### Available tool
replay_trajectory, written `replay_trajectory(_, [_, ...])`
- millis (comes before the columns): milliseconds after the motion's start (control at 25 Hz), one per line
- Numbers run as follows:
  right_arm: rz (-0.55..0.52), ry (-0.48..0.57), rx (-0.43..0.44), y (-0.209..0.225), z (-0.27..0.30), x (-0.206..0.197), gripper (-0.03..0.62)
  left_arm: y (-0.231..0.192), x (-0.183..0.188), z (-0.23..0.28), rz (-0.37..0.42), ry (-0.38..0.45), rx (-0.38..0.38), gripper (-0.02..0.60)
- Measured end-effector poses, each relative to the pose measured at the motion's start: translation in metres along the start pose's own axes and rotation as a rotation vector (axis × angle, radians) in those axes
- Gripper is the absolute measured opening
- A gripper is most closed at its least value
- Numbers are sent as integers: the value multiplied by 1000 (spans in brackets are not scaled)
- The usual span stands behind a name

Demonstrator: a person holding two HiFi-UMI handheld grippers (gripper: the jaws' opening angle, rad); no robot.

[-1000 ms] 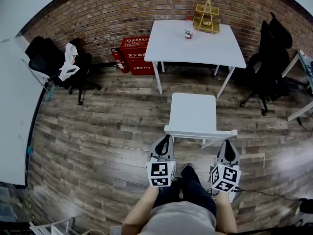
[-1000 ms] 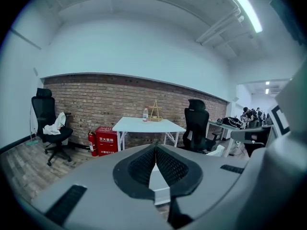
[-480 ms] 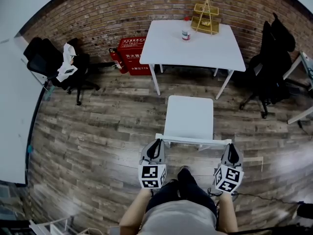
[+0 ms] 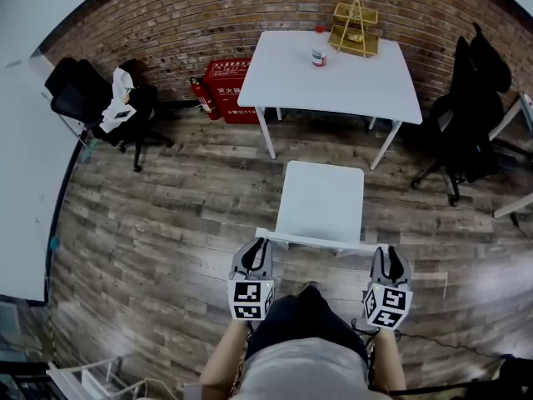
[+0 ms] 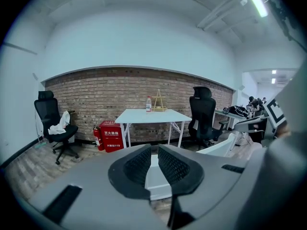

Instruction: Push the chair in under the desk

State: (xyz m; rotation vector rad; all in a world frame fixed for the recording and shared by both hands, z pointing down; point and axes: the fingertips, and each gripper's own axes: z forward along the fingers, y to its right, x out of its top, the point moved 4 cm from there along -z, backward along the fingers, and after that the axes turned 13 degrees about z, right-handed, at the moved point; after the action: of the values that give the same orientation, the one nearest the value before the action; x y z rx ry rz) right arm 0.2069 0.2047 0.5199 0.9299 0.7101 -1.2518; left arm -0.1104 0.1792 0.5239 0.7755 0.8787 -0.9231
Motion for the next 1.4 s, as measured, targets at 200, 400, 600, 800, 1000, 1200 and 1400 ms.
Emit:
replay_trajectory(200, [-13,-28,23,10,3,-6,144,-3,-4,1,-2,-21,2,83])
replay_trajectory(400, [-5,-48,73,15,6,-12,178,-6,-9,5,18,-45,-41,137])
replay_trajectory(600, [-23,-96,101,13,13,-22,212,-15,-21,9,-16,-76,-80,191])
replay_trajectory(800, [-63,-133,176,5,24,-22,252,-27,-21,15,-15,-47,-100,221])
replay_trajectory(1000, [-110,-161,185,9,28,-24,265,-29,-24,21,-10,-38,-170,263])
replay_trajectory(1200, [-168,-191,216,5,34,-25,267,-20,-31,35,30,-81,-235,316])
replay_trajectory(1400, [-175,-206,220,2,37,-28,284,-16,-32,43,30,-91,-255,321])
